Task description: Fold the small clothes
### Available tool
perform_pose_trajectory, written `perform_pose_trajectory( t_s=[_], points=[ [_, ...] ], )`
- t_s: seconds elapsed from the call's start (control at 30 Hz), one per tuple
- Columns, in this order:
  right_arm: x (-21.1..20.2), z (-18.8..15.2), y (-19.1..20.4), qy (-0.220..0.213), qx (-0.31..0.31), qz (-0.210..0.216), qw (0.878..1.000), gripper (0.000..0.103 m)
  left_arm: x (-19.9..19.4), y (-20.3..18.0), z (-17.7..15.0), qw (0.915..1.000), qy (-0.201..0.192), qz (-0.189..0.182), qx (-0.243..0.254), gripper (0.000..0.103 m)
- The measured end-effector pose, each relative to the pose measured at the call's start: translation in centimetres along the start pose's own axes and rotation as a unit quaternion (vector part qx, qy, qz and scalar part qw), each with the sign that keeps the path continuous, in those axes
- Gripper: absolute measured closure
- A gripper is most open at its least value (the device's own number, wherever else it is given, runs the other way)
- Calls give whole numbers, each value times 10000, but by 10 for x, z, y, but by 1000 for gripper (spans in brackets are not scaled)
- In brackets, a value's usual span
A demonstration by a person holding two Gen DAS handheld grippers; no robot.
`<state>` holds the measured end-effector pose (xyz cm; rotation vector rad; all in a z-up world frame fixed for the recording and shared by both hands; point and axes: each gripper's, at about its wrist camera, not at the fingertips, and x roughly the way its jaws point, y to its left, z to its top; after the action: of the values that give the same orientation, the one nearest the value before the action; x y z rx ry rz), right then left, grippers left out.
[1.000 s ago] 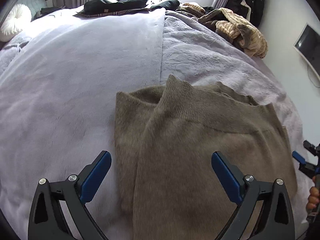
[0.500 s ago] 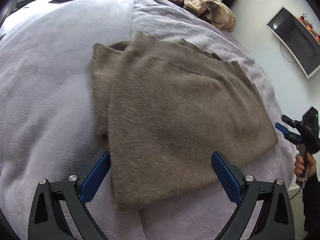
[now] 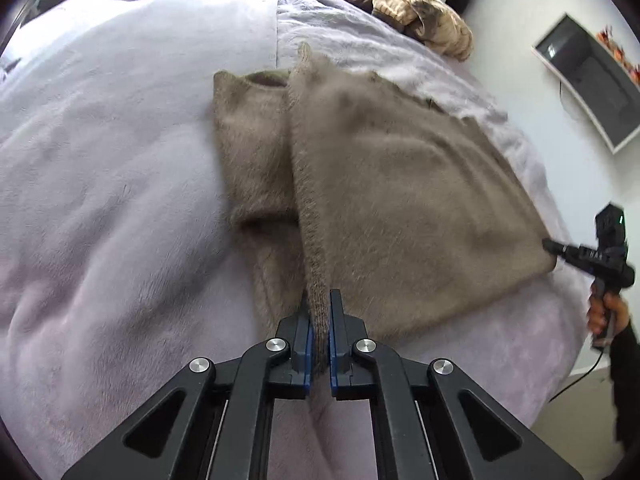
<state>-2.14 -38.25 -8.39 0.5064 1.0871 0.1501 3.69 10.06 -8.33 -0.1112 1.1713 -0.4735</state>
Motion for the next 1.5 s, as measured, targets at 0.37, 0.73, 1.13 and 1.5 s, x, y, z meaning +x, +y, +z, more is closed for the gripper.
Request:
perform_pose_trajectory(
  t_s=[0.37,0.73,1.13,1.5],
  points=[
    [-23,-20,-23,-456,646,-12,9969,96,-32,2,-8,9979,-431,452,-185,96],
    [-6,17,38,-717,173,83,9972,95,23,-33,81,9909,-622,1185,156,96],
    [17,2,11,-506,648,9,9966,96,26,-25,70,9891,-420,1411,83,96],
    [-16,-36,36,-597,507,251,9966,95,-17,-32,38,9886,-927,1138,-332,1]
  ],
)
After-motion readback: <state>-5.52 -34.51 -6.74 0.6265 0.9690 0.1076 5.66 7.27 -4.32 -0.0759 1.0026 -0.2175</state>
